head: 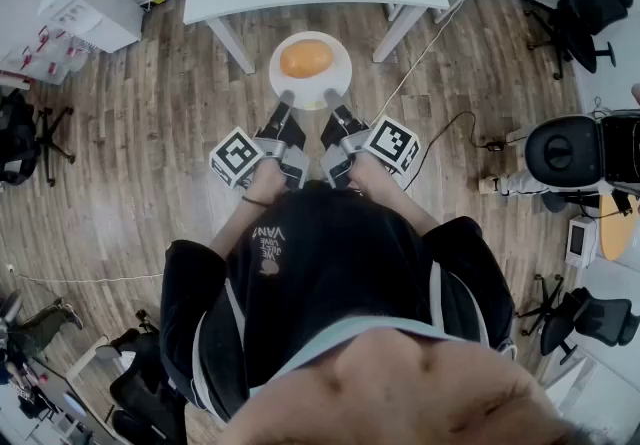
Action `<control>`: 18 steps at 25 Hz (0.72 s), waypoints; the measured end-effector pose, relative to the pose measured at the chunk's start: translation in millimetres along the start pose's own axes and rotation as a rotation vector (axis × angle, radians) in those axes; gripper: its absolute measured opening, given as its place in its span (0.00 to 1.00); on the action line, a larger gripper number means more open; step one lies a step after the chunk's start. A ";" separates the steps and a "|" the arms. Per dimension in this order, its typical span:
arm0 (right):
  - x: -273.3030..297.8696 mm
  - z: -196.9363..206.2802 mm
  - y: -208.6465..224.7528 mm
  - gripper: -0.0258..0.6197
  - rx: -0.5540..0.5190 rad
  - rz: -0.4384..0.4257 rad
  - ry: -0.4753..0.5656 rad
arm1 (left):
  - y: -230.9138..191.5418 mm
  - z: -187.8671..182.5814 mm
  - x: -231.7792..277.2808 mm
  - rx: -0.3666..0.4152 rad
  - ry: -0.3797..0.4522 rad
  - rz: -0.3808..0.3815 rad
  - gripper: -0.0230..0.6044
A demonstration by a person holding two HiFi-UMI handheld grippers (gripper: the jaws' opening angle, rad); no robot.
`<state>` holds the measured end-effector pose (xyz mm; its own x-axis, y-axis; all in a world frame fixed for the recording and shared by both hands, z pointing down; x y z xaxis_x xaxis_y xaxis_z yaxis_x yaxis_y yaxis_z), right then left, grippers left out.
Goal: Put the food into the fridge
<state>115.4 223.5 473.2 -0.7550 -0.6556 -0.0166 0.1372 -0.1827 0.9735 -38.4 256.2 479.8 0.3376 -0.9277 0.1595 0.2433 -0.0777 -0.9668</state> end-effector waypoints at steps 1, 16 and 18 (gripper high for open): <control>0.2 0.0 0.5 0.07 0.000 0.001 0.000 | 0.4 -0.1 1.1 0.001 -0.001 0.011 0.08; 0.6 -0.2 -0.7 0.07 -0.018 -0.018 0.022 | -0.6 -1.1 2.0 -0.004 -0.004 0.020 0.08; 0.7 -0.1 -0.1 0.07 -0.023 -0.010 0.021 | -0.6 -1.3 2.5 -0.004 -0.008 0.021 0.08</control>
<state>115.0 223.0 473.0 -0.7425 -0.6691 -0.0317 0.1446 -0.2064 0.9677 -39.0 253.4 480.5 0.3502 -0.9260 0.1410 0.2322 -0.0600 -0.9708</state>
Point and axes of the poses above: the fingertips, and each gripper's own axes: x forward along the fingers, y to its right, z out of its underside, the point moved 6 cm from there along -x, backward along the fingers, and after that the axes turned 7 degrees about -z, right-handed, at the moved point
